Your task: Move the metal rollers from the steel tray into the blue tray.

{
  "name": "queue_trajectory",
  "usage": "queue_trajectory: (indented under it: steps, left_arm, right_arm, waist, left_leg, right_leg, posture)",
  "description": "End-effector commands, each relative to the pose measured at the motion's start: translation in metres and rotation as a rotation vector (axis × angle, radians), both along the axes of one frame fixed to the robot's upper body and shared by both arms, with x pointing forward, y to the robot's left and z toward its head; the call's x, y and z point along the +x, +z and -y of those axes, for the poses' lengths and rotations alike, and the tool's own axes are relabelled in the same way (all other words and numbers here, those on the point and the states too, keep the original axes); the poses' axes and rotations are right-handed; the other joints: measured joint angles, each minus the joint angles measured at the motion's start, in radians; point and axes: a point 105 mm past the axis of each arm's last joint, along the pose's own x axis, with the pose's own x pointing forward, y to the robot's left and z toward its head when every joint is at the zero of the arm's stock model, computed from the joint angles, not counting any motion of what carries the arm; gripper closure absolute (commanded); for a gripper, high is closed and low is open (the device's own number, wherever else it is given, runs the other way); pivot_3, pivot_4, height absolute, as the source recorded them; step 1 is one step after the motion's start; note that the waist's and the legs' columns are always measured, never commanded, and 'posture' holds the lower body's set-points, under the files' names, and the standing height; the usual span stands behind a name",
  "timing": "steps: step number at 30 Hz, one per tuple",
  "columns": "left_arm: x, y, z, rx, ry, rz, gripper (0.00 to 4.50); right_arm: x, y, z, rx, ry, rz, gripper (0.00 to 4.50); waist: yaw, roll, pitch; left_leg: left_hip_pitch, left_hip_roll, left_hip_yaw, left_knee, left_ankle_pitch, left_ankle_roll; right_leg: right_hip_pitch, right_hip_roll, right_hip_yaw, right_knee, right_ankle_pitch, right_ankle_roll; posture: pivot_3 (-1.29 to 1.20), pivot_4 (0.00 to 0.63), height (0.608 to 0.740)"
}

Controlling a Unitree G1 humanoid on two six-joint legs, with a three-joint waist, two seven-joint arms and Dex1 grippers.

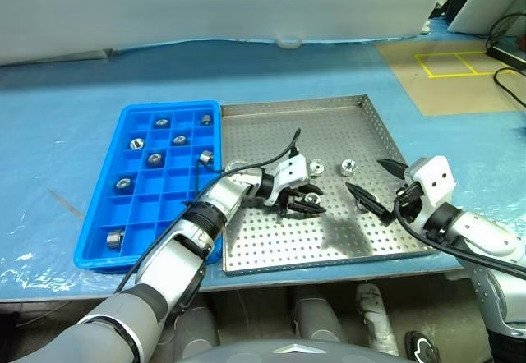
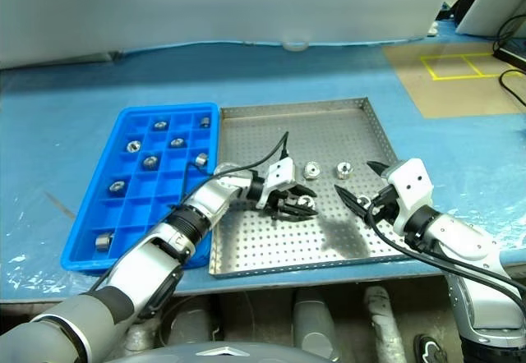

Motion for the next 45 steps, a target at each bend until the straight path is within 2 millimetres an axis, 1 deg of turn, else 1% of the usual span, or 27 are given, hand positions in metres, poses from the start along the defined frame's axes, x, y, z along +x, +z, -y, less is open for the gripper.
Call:
queue_trajectory:
  steps: [1, 4, 6, 8, 10, 14, 15, 18, 22, 24, 27, 30, 34, 38, 42, 45]
  left_arm:
    - [0.004, 0.01, -0.005, -0.045, 0.029, -0.001, 2.81]
    - [0.012, 0.02, -0.01, -0.094, 0.089, -0.002, 2.81]
    - [0.027, 0.033, -0.018, -0.15, 0.197, 0.014, 2.81]
    - [0.041, 0.046, -0.03, -0.202, 0.3, 0.042, 2.81]
    - [0.049, 0.057, -0.041, -0.254, 0.373, 0.046, 2.81]
    - [0.055, 0.072, -0.068, -0.323, 0.514, 0.074, 2.81]
    - [0.055, 0.074, -0.076, -0.338, 0.558, 0.079, 2.81]
    - [0.052, 0.074, -0.097, -0.362, 0.674, 0.082, 2.81]
    - [0.034, 0.069, -0.125, -0.372, 0.824, 0.097, 2.81]
    - [0.028, 0.067, -0.135, -0.368, 0.879, 0.1, 2.81]
    - [0.015, 0.064, -0.153, -0.368, 0.993, 0.108, 2.81]
    - [0.008, 0.06, -0.17, -0.376, 1.11, 0.112, 2.81]
    - [0.005, 0.06, -0.182, -0.374, 1.206, 0.139, 2.81]
    - [0.008, 0.057, -0.184, -0.363, 1.234, 0.143, 2.81]
    - [0.008, 0.055, -0.189, -0.36, 1.294, 0.135, 2.81]
    - [-0.001, 0.055, -0.194, -0.364, 1.328, 0.151, 2.81]
  right_arm:
    - [0.003, 0.008, -0.003, -0.006, 0.028, 0.035, 0.0]
    - [0.006, 0.009, -0.006, -0.002, 0.052, 0.036, 0.0]
    - [0.01, 0.01, -0.01, 0.007, 0.081, 0.037, 0.0]
    - [0.015, 0.012, -0.016, 0.028, 0.125, 0.034, 0.0]
    - [0.02, 0.014, -0.022, 0.043, 0.165, 0.031, 0.0]
    - [0.037, 0.018, -0.04, 0.046, 0.274, 0.031, 0.0]
    - [0.042, 0.019, -0.046, 0.05, 0.307, 0.033, 0.0]
    - [0.056, 0.021, -0.066, 0.058, 0.407, 0.032, 0.0]
    - [0.073, 0.02, -0.098, 0.063, 0.559, 0.019, 0.0]
    - [0.079, 0.02, -0.107, 0.063, 0.605, 0.016, 0.0]
    - [0.086, 0.019, -0.124, 0.062, 0.687, 0.01, 0.0]
    - [0.09, 0.019, -0.137, 0.062, 0.745, 0.009, 0.0]
    - [0.093, 0.017, -0.144, 0.061, 0.782, 0.01, 0.0]
    - [0.093, 0.015, -0.145, 0.06, 0.79, 0.011, 0.0]
    - [0.091, 0.01, -0.138, 0.051, 0.767, 0.002, 0.0]
    - [0.09, 0.008, -0.133, 0.052, 0.75, -0.002, 0.0]
  waist:
    - [0.001, 0.0, 0.0]
    - [0.002, 0.0, 0.0]
    - [0.002, 0.0, 0.0]
    - [0.003, 0.0, 0.0]
    - [0.005, 0.0, 0.0]
    - [0.025, 0.0, 0.0]
    - [0.031, 0.0, 0.0]
    - [0.059, 0.0, 0.0]
    - [0.108, 0.0, 0.0]
    - [0.131, 0.0, 0.0]
    - [0.166, 0.0, 0.0]
    - [0.194, 0.0, 0.0]
    - [0.228, 0.0, 0.0]
    - [0.246, 0.0, 0.0]
    - [0.247, 0.0, 0.0]
    - [0.244, 0.0, 0.0]
  left_leg:
    - [0.0, 0.0, 0.0, 0.0, 0.0, 0.0]
    - [0.0, 0.0, 0.0, 0.0, 0.0, 0.0]
    - [0.0, 0.0, 0.0, 0.0, 0.0, 0.0]
    - [0.0, 0.0, 0.0, 0.0, 0.0, 0.0]
    - [0.0, 0.0, 0.0, 0.0, 0.0, 0.0]
    - [0.001, 0.0, 0.0, 0.0, 0.0, 0.0]
    - [0.001, 0.0, 0.0, 0.0, 0.0, 0.0]
    - [0.001, 0.001, 0.0, -0.001, 0.0, 0.0]
    - [0.001, 0.002, 0.0, -0.001, 0.001, -0.001]
    - [0.001, 0.002, 0.0, -0.001, 0.001, -0.001]
    - [0.0, 0.002, -0.001, -0.001, 0.001, -0.002]
    - [0.0, 0.002, -0.001, -0.001, 0.001, -0.002]
    - [-0.001, 0.002, -0.003, -0.001, 0.002, -0.003]
    - [-0.002, 0.002, -0.003, 0.0, 0.002, -0.003]
    - [-0.002, 0.002, -0.004, -0.001, 0.002, -0.003]
    - [-0.002, 0.002, -0.004, -0.001, 0.002, -0.003]
  right_leg:
    - [0.0, 0.0, 0.0, 0.0, 0.0, 0.0]
    - [0.0, 0.0, 0.0, 0.0, 0.001, -0.001]
    - [0.0, 0.0, 0.0, 0.0, 0.001, -0.001]
    - [0.0, 0.0, 0.0, 0.0, 0.001, -0.001]
    - [0.0, 0.0, 0.0, 0.001, 0.001, -0.001]
    - [0.0, 0.0, -0.001, 0.002, 0.001, -0.002]
    - [0.0, 0.0, -0.001, 0.003, 0.001, -0.002]
    - [-0.001, 0.0, -0.001, 0.004, 0.001, -0.002]
    - [-0.001, 0.0, -0.003, 0.006, 0.001, -0.002]
    - [-0.002, -0.001, -0.003, 0.006, 0.001, -0.002]
    - [-0.002, -0.001, -0.004, 0.008, 0.0, -0.003]
    - [-0.002, -0.001, -0.005, 0.008, 0.0, -0.003]
    - [-0.002, -0.001, -0.006, 0.008, 0.0, -0.003]
    - [-0.002, -0.001, -0.007, 0.008, 0.0, -0.003]
    - [-0.003, -0.001, -0.007, 0.008, 0.0, -0.003]
    - [-0.003, -0.001, -0.006, 0.008, 0.0, -0.003]
  posture:
    - [-0.5, 0.15, 0.74]
    - [-0.47, 0.15, 0.74]
    - [-0.42, 0.15, 0.74]
    - [-0.39, 0.15, 0.74]
    - [-0.31, 0.15, 0.74]
    - [-0.23, 0.15, 0.74]
    - [-0.15, 0.15, 0.74]
    - [-0.05, 0.15, 0.74]
    - [0.13, 0.15, 0.74]
    - [0.22, 0.15, 0.74]
    - [0.29, 0.15, 0.74]
    - [0.34, 0.15, 0.74]
    - [0.37, 0.15, 0.74]
    - [0.37, 0.15, 0.74]
    - [0.34, 0.15, 0.74]
    - [0.32, 0.15, 0.74]
